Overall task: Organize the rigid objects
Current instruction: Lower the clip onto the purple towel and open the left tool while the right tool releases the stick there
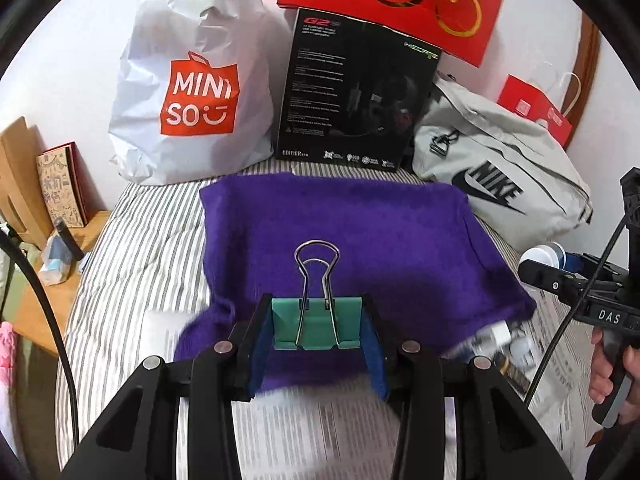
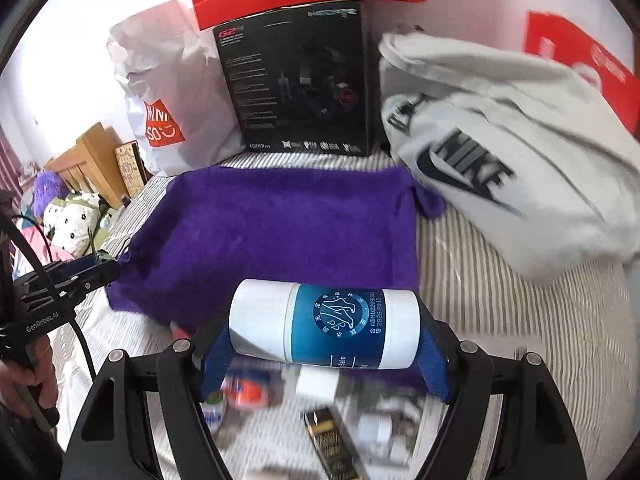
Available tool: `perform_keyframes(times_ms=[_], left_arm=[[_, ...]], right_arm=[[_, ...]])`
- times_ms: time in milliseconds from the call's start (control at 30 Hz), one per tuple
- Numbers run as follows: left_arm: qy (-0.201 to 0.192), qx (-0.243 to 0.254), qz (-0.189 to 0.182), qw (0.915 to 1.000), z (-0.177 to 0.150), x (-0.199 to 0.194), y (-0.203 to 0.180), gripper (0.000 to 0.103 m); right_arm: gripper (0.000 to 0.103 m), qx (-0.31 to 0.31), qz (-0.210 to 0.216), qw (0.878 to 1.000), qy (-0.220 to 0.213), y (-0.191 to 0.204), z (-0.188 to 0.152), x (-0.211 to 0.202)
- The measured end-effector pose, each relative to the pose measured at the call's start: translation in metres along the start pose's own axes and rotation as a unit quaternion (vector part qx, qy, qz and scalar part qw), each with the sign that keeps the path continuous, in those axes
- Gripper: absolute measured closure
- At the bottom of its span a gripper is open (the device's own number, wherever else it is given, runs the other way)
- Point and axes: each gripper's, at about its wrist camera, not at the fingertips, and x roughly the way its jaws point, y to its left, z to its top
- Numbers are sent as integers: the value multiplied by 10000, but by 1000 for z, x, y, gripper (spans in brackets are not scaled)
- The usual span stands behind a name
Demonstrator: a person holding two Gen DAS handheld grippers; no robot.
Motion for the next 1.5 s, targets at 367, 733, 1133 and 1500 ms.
perform_keyframes(times_ms=[367, 733, 1133, 1500], left_arm=[[268, -154, -180, 9994, 51, 74, 13, 64], [975, -14, -18, 9952, 66, 140, 7, 64], [1088, 396, 291, 9929, 65, 150, -2, 64], [1292, 722, 374, 9883, 61, 140, -19, 34]], right_arm=[[26, -202, 118, 9996, 186, 9, 64, 81], [26, -214, -92, 9960, 862, 4, 74, 160], [25, -469, -195, 9909, 1244, 11, 73, 178], [18, -661, -140, 9859, 1532, 9, 66, 173]])
